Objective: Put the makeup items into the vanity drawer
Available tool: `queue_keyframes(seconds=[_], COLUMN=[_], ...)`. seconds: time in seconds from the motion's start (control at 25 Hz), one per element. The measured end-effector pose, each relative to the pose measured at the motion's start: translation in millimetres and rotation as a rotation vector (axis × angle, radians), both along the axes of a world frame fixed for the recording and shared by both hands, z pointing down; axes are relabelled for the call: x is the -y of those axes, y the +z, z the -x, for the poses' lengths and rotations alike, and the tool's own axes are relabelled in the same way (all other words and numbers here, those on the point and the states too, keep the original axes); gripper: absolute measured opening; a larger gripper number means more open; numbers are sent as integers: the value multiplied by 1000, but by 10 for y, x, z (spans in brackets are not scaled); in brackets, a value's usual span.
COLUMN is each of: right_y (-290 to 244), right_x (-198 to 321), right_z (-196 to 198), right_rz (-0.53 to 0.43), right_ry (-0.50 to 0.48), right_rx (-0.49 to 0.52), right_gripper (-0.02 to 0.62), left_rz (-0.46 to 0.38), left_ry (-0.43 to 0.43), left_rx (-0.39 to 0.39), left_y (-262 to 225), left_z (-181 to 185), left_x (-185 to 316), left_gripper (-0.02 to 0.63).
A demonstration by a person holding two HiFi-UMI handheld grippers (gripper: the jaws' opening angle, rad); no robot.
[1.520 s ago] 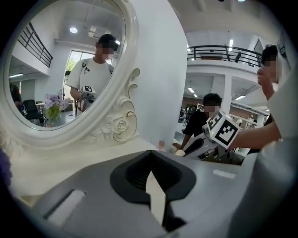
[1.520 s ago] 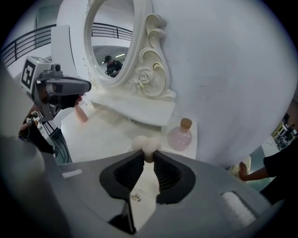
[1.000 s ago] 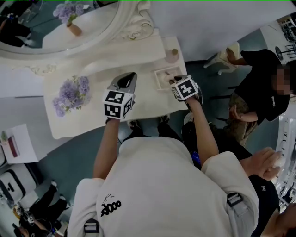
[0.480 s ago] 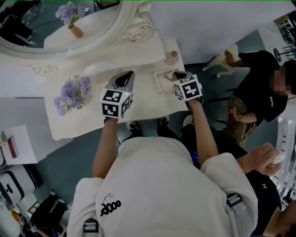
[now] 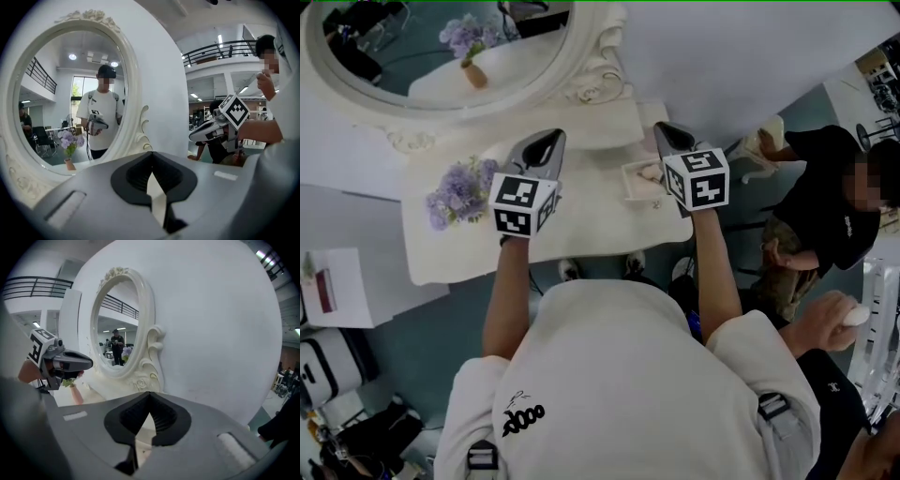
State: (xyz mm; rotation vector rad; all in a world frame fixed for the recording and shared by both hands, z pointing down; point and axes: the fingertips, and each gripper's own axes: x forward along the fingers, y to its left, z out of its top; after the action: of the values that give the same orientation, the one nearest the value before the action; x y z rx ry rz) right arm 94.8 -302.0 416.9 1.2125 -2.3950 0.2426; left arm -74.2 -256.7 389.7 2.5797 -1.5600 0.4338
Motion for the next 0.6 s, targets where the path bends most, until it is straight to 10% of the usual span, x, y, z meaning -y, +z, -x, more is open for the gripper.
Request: queue_keyframes(seconds=[0.6], right_y=[-1511], right_x=[-313], right_z=[329], right_rz=[-397], right_ry=[-106], right_rx=[128], right_gripper=[2], left_rz=[-323], left_ry=[-10], left_rx=[-5], left_y=[-1340], left_z=[221], left_x=[-243], left_gripper=[18])
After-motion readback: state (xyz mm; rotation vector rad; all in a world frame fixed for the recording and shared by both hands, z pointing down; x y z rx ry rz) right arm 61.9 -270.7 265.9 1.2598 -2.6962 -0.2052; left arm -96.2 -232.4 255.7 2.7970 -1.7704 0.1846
